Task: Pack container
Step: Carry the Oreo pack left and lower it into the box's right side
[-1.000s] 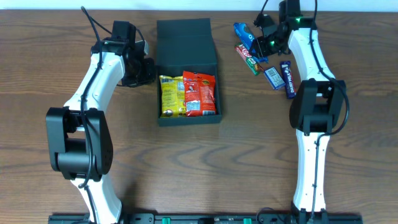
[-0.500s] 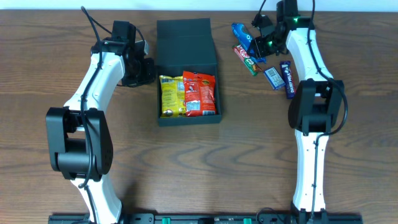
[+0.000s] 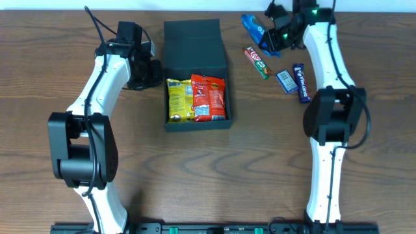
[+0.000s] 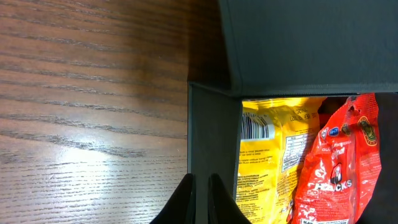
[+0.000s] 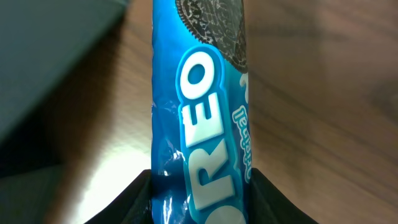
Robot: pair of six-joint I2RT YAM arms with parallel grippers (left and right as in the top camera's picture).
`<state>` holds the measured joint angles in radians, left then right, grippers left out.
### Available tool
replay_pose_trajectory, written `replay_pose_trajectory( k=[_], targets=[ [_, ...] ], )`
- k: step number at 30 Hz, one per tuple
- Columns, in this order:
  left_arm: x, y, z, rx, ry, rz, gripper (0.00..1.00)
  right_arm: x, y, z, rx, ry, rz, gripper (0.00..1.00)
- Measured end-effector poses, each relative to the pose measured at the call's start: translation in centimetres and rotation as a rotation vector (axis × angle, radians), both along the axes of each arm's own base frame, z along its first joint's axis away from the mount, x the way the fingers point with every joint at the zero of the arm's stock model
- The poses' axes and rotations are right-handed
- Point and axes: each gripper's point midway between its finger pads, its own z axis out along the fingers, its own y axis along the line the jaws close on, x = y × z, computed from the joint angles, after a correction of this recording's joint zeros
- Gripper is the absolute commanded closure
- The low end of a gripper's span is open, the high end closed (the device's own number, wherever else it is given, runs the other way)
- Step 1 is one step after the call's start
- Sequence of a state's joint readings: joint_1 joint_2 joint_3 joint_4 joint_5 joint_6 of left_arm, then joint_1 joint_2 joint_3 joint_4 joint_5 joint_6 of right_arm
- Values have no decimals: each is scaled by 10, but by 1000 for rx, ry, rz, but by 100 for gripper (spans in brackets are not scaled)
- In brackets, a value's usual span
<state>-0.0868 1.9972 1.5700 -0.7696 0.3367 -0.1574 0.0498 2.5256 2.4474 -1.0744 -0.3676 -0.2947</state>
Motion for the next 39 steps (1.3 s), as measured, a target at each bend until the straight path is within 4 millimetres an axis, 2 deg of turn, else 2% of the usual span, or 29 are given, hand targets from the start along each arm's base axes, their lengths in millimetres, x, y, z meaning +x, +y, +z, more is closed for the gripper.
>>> replay_pose_trajectory(
  k=[3,11,14,17,19,20,23,25,26,29,33,39],
  targets=[
    [1,0,0,0,-4,0,91,-13,7,45,1,-34,13,67],
    [4,0,1,0,-19,-4,91,-73,46,155,24,-138,106,73],
    [5,3,1,1,-21,-1,91,-98,38,185,52,-193,100,73],
    [7,11,1,3,-26,12,91,-129,15,200,73,-218,50,74],
    [12,20,2,4,-41,28,91,-155,10,196,83,-185,20,74],
    [13,24,3,4,-45,35,91,-169,19,189,93,-152,24,76],
    [17,41,3,4,-52,73,91,-190,70,161,138,-58,83,79],
    [18,56,4,4,-54,105,91,-197,100,140,160,-7,105,71],
    [19,65,4,0,-55,126,91,-201,117,126,169,28,107,71],
    [19,88,5,-23,-52,178,91,-209,143,96,166,119,48,74],
    [18,107,6,-44,-52,223,92,-206,149,74,140,192,-109,77],
    [18,108,7,-54,-53,225,91,-202,156,39,105,279,-284,81]
  ],
)
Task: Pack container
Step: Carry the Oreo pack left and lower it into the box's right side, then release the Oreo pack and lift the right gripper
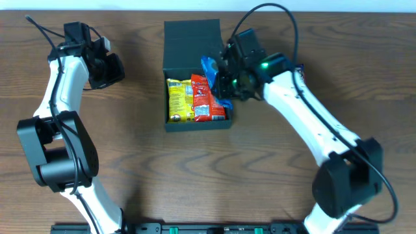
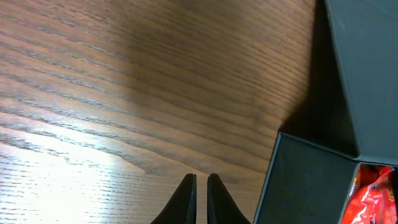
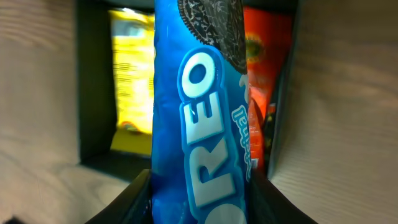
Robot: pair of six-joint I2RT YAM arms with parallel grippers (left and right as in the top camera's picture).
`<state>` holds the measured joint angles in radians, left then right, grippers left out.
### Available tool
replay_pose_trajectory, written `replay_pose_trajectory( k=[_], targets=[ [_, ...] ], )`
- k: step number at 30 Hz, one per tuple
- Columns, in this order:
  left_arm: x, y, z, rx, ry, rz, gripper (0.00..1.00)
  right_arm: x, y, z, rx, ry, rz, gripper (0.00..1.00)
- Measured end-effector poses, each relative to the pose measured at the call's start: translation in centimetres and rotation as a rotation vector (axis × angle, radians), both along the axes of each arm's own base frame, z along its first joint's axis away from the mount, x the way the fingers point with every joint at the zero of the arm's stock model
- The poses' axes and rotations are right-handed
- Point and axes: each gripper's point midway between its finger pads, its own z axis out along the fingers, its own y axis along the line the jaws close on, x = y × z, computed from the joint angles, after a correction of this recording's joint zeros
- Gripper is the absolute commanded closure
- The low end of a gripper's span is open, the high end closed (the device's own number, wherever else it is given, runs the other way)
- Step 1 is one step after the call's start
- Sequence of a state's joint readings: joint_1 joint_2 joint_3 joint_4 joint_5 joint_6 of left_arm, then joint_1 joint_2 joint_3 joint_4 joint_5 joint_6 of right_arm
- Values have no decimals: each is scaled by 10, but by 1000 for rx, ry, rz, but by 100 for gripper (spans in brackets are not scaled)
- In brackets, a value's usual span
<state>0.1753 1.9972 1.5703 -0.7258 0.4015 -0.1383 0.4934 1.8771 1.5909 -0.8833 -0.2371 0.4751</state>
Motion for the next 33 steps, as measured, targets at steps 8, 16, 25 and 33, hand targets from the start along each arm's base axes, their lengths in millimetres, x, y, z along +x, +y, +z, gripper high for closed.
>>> replay_pose_trajectory(
  k=[8,16,25,33],
  targets=[
    [0,-2,1,-10,-2,-4,91,-8,8,-45,-113,84,-111,88],
    [0,-2,1,-10,-3,-5,90,2,-8,-46,-214,18,-196,44],
    [1,-2,1,-9,-7,-4,90,8,-8,-43,-242,-28,-204,35],
    [1,-2,1,-9,-7,-4,89,22,-7,26,-207,-203,-145,99]
  ],
)
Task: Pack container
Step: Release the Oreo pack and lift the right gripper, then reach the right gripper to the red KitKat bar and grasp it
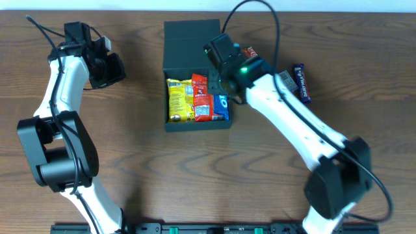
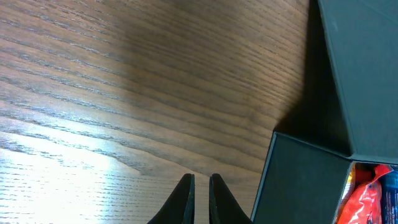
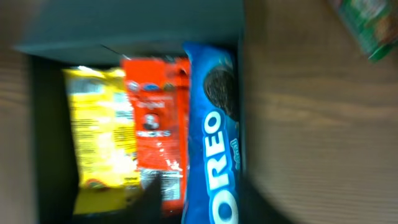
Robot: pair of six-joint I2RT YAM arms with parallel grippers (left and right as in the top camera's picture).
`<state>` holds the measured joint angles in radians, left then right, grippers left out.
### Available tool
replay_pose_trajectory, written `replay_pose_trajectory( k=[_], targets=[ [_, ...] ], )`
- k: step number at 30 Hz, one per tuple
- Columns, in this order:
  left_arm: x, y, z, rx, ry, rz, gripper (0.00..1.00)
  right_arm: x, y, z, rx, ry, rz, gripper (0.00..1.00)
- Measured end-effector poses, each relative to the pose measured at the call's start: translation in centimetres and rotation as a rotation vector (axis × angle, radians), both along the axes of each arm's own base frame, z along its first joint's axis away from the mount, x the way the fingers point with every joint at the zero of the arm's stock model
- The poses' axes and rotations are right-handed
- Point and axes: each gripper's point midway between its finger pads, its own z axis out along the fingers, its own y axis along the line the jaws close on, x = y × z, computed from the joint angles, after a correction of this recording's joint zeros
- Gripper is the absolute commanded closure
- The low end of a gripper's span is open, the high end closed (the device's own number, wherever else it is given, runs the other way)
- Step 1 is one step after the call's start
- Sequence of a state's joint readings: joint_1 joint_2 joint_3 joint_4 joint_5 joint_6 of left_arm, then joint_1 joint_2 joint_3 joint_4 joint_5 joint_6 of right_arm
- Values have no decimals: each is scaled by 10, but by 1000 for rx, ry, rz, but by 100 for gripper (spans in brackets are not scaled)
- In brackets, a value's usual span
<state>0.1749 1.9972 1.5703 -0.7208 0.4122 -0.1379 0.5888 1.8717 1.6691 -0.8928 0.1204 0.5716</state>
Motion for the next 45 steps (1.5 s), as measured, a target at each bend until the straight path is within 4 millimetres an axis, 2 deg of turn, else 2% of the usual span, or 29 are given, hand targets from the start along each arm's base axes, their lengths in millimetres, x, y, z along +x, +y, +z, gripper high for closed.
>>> replay_pose_trajectory(
  k=[1,3,5,8,13,23,30,32,34,39,42,45],
  targets=[
    [0,0,0,0,0,0,90,-7,-3,19,2,-16,32,99],
    [0,0,0,0,0,0,89,-19,-7,23,-15,14,63,99],
    [0,0,0,0,0,0,89,-31,-11,13,-37,71,92,99],
    [1,0,0,1,-3,0,90,-45,-12,-15,-52,158,122,99],
    [3,0,1,2,-12,0,89,-58,-9,-50,-42,223,162,99],
    [3,1,1,2,-13,0,90,-69,-10,-79,-31,254,189,99],
    [3,1,1,2,-13,0,89,-67,-9,-81,-29,245,197,99],
    [3,1,1,2,-13,0,89,-65,-7,-77,-27,236,207,99],
    [3,1,1,2,-13,0,89,-56,-3,-63,-21,201,216,99],
    [3,1,1,3,-14,0,89,-6,0,2,-55,-37,222,99],
    [3,1,1,3,-14,0,89,26,-17,42,-117,-200,267,99],
    [3,1,1,2,-13,0,89,53,-59,53,-194,-257,274,99]
  ],
)
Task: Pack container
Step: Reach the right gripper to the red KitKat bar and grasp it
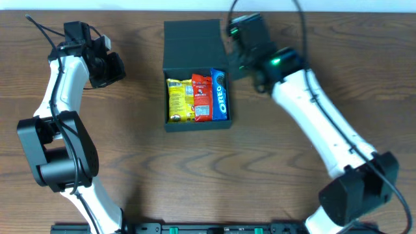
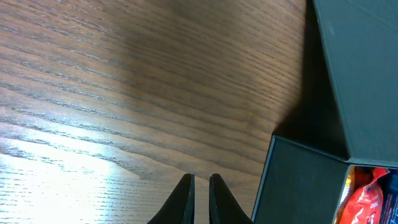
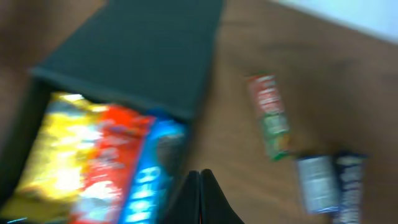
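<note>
The black container (image 1: 170,123) stands open, its lid (image 1: 192,40) folded back. Inside lie a yellow bag (image 1: 177,99), a red bag (image 1: 202,97) and a blue Oreo pack (image 1: 220,94) along the right wall. My right gripper (image 3: 200,180) is shut and empty, raised just right of the box, also seen from overhead (image 1: 239,65). Blurred in its view are the Oreo pack (image 3: 148,182), a red-green bar (image 3: 268,115), a small silver-blue pack (image 3: 316,190) and a dark blue bar (image 3: 354,186). My left gripper (image 2: 199,182) is shut over bare wood, left of the box.
The right arm (image 1: 312,123) crosses the table's right half and hides the loose snacks from overhead. My left gripper (image 1: 110,68) sits well left of the lid. The box corner (image 2: 292,180) shows at the lower right of the left wrist view.
The right gripper has shut and moved up and right, away from the box's inside. The Oreo pack stays in the box. The left arm has not moved.
The right gripper held the Oreo pack at the far right while the left gripper rested at the box's left wall. Then the Oreo hung over the box and the left arm had drawn back. Then it lay in the box, and now the right gripper is clear.
</note>
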Robot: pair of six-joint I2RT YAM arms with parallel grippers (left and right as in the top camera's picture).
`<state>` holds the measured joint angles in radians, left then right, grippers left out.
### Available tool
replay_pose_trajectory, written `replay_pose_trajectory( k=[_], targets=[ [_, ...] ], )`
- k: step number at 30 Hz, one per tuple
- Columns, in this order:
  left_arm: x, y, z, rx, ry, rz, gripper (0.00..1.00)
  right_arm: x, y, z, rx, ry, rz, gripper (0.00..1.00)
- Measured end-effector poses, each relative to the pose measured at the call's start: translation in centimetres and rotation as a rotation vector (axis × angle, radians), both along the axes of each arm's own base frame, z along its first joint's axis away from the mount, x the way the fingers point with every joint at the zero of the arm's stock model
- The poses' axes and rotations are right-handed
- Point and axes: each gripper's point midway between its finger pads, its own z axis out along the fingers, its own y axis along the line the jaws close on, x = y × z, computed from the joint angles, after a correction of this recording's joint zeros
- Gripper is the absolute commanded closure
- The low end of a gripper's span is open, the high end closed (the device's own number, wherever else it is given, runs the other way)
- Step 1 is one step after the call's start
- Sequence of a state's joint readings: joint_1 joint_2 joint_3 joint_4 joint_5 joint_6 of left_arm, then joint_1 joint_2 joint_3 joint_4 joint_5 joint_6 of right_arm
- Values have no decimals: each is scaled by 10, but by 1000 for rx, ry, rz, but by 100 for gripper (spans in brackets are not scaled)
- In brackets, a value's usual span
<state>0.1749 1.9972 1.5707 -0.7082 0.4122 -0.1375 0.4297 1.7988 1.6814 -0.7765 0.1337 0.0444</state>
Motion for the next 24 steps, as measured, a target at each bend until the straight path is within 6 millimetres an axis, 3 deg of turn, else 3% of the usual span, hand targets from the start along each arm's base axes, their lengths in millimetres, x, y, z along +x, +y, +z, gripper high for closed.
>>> replay_pose_trajectory(
  k=[4,6,9,11,12,14,15,19,24],
  targets=[
    [0,0,0,0,1,0,88,47,-71,-30,-53,6,-2,99],
    [-1,0,0,-1,4,0,88,67,-97,-63,-50,61,-12,99],
    [-4,-1,-1,-3,17,0,88,85,-115,-111,-29,161,-5,97],
    [-6,-1,-2,-5,26,0,88,94,-116,-141,-21,228,23,87],
    [-7,-1,-2,-5,29,0,88,97,-113,-150,-21,245,45,77],
    [-9,-2,-3,-7,40,0,88,105,-104,-158,-22,256,88,48],
    [-10,-2,-3,-8,45,0,88,109,-99,-158,-25,252,108,42],
    [-12,-2,-4,-9,52,0,87,117,-81,-147,-29,211,198,29],
    [-12,-2,-4,-9,52,0,87,111,-77,-148,-33,224,253,25]
  ],
)
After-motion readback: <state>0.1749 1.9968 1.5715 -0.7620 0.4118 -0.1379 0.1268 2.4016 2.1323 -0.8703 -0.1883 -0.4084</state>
